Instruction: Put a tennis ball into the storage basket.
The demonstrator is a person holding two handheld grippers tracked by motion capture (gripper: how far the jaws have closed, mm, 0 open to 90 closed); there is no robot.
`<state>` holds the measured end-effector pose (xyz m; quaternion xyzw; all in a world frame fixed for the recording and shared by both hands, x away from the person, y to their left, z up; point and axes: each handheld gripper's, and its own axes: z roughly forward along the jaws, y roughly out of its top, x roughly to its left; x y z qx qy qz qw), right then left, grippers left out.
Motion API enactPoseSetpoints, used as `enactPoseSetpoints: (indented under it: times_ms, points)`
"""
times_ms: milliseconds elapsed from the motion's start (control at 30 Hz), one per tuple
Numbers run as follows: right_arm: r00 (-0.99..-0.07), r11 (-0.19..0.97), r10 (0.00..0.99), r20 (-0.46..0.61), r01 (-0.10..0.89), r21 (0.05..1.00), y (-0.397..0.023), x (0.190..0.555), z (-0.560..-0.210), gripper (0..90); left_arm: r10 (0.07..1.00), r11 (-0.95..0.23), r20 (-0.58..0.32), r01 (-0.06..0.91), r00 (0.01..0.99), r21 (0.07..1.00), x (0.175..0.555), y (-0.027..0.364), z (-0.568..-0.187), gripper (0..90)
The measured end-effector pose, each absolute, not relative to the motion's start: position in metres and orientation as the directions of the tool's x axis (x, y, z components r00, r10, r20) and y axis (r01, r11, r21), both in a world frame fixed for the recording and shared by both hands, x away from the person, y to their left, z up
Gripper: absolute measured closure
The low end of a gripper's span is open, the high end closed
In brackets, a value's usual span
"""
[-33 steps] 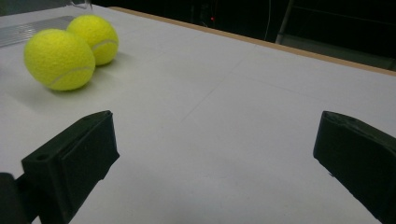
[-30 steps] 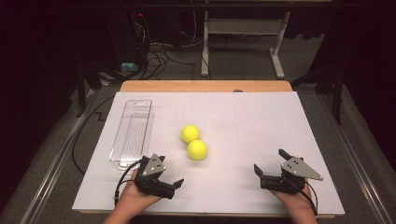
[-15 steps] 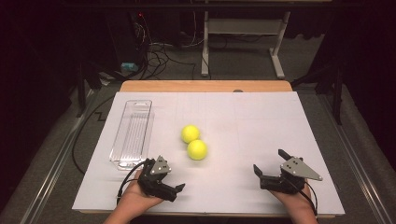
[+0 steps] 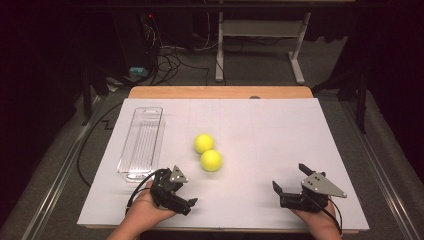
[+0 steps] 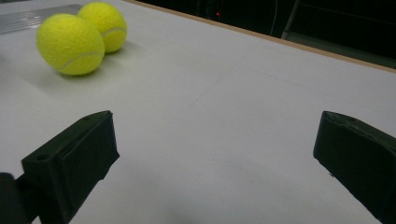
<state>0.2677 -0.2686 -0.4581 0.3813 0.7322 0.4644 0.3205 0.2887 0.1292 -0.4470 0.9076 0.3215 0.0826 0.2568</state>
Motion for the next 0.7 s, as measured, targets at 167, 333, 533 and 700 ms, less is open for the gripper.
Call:
enactPoseSetpoints:
  times_ms: [167, 333, 533, 700]
  points:
    - [-0.506, 0.271, 0.856, -0.110, 0.258, 0.927, -0.270, 0.267, -0.458, 0.0, 0.603, -0.687, -0.038, 0.543, 0.797, 0.483, 0.295, 0.123, -0.440, 1.3]
    - [-0.505, 0.272, 0.856, -0.109, 0.260, 0.926, -0.270, 0.267, -0.459, 0.0, 0.585, -0.710, -0.052, 0.542, 0.809, 0.450, 0.304, 0.116, -0.433, 0.5]
    - [-0.502, 0.269, 0.858, -0.107, 0.262, 0.927, -0.270, 0.266, -0.458, 0.0, 0.576, -0.721, -0.055, 0.539, 0.815, 0.435, 0.316, 0.111, -0.419, 0.5]
    - [-0.502, 0.271, 0.858, -0.107, 0.266, 0.925, -0.270, 0.267, -0.459, 0.0, 0.563, -0.733, -0.046, 0.524, 0.825, 0.433, 0.325, 0.107, -0.403, 0.5]
